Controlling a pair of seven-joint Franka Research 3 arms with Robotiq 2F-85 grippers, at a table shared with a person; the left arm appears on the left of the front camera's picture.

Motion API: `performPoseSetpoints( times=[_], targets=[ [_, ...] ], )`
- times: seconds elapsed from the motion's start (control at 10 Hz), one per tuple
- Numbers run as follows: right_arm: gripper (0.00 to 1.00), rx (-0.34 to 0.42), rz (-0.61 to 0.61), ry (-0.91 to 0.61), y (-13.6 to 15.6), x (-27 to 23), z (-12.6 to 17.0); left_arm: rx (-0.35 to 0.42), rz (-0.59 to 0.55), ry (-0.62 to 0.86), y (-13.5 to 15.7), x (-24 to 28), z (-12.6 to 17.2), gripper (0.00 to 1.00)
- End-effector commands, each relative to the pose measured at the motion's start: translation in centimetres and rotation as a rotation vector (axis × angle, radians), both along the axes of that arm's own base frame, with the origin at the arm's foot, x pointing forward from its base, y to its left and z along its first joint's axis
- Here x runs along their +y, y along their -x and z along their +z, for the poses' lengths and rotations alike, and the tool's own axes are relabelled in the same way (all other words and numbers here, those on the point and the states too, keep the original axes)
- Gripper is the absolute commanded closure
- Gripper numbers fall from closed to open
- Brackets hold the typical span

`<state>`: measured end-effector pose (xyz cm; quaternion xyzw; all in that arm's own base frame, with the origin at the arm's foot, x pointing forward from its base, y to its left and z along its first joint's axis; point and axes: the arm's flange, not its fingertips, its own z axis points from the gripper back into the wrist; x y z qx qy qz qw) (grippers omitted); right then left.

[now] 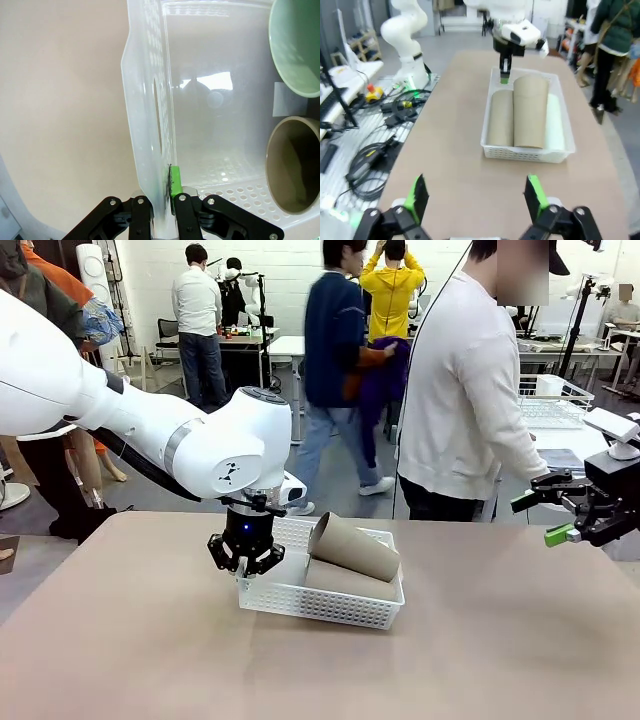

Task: Clean and organize the cups into the basket.
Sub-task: Pick up the Reusable plastic cup from the right side of the table and stack it inside the Organizing basket in the center of the table.

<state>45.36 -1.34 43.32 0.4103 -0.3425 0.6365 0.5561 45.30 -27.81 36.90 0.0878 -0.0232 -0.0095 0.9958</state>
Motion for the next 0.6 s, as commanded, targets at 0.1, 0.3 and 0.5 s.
performPoseSetpoints(
  times=[0.1, 0.3, 0.5],
  targets=[
    [0.00, -0.001, 0.008, 0.006, 0.00, 0.12, 0.06, -0.003, -0.001, 0.001, 0.00, -0.05, 0.19, 1.00],
    [0.00, -0.001, 0.008, 0.006, 0.00, 0.12, 0.06, -0.003, -0.001, 0.001, 0.00, -0.05, 0.19, 1.00],
    [0.00, -0.001, 0.008, 0.006, 0.00, 0.12, 0.06, -0.003, -0.001, 0.001, 0.00, -0.05, 0.19, 1.00]
  ],
)
